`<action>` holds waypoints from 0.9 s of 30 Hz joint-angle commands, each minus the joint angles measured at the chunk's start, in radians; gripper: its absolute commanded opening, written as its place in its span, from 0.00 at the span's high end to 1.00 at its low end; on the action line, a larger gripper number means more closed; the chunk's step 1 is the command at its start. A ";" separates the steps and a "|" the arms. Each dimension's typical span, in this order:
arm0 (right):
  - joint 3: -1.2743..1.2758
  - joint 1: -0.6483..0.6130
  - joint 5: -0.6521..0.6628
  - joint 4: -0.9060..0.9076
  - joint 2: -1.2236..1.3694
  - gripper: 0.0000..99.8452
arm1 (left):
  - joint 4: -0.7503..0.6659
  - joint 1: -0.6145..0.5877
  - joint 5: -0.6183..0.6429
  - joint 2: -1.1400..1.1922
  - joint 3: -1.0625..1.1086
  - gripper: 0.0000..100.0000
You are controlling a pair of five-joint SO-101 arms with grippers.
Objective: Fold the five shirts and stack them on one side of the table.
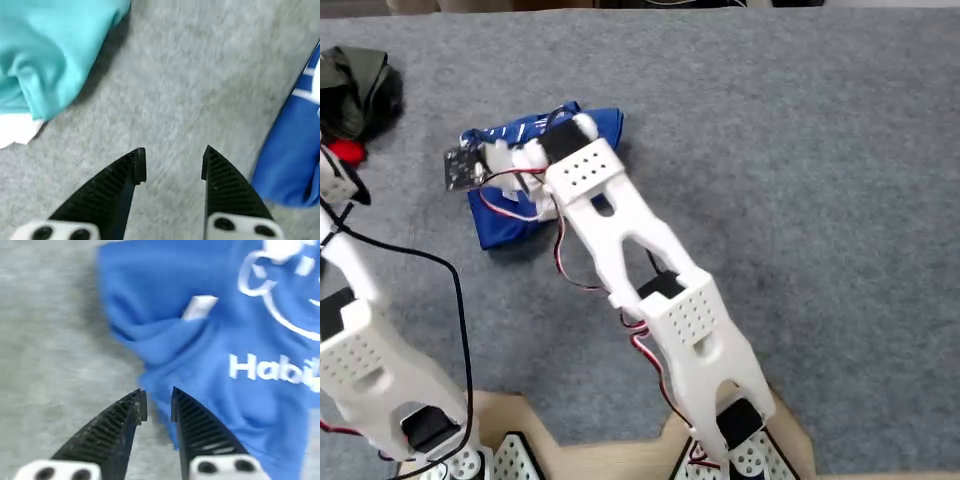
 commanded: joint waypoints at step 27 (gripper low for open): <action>0.071 0.048 -0.009 -0.032 0.090 0.79 | 0.008 0.021 -0.068 -0.097 0.146 0.81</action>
